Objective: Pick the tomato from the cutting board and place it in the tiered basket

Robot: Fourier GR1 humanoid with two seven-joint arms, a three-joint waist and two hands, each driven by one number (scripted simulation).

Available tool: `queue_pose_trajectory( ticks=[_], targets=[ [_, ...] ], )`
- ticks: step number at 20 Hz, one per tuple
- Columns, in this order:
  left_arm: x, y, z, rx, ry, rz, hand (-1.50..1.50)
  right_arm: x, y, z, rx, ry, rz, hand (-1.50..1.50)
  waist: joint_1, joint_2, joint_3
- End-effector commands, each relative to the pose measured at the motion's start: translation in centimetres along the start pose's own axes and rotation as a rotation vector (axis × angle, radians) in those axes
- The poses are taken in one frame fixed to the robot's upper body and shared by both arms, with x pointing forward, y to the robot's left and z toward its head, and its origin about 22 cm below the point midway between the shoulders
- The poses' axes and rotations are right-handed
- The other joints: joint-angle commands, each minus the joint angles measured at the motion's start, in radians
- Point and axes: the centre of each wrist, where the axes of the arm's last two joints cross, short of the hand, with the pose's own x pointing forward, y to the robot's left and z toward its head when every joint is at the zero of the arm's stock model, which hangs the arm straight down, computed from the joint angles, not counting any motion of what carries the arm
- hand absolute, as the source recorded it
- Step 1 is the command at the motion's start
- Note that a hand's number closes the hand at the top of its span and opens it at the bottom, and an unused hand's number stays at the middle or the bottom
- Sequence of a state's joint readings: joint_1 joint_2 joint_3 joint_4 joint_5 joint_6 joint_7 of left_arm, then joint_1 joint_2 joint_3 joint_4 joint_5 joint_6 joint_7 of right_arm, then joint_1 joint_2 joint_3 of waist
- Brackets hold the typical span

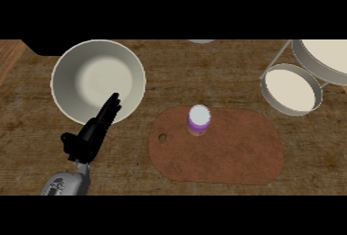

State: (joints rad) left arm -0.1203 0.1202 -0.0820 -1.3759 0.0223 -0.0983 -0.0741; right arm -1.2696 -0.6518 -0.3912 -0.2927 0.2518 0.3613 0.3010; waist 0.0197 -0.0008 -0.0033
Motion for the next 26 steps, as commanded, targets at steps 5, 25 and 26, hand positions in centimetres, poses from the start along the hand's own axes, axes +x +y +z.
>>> queue_pose_trajectory(
  ticks=[5,25,26],
  targets=[
    [0.7,-0.1,-0.9,-0.002,0.000,0.010,0.00,-1.3,-3.0,1.3,-0.222,-0.031,-0.117,-1.50,-0.001,0.009,0.004],
    [-0.5,-0.6,1.1,0.004,-0.015,0.002,0.00,-13.6,-22.9,19.7,-0.760,-0.223,-0.324,-1.50,-0.018,0.011,0.010],
    [1.5,0.4,-0.6,-0.003,-0.001,-0.004,0.00,-13.6,-23.1,20.2,-0.746,-0.223,-0.307,-1.50,-0.013,0.014,0.010]
  ],
)
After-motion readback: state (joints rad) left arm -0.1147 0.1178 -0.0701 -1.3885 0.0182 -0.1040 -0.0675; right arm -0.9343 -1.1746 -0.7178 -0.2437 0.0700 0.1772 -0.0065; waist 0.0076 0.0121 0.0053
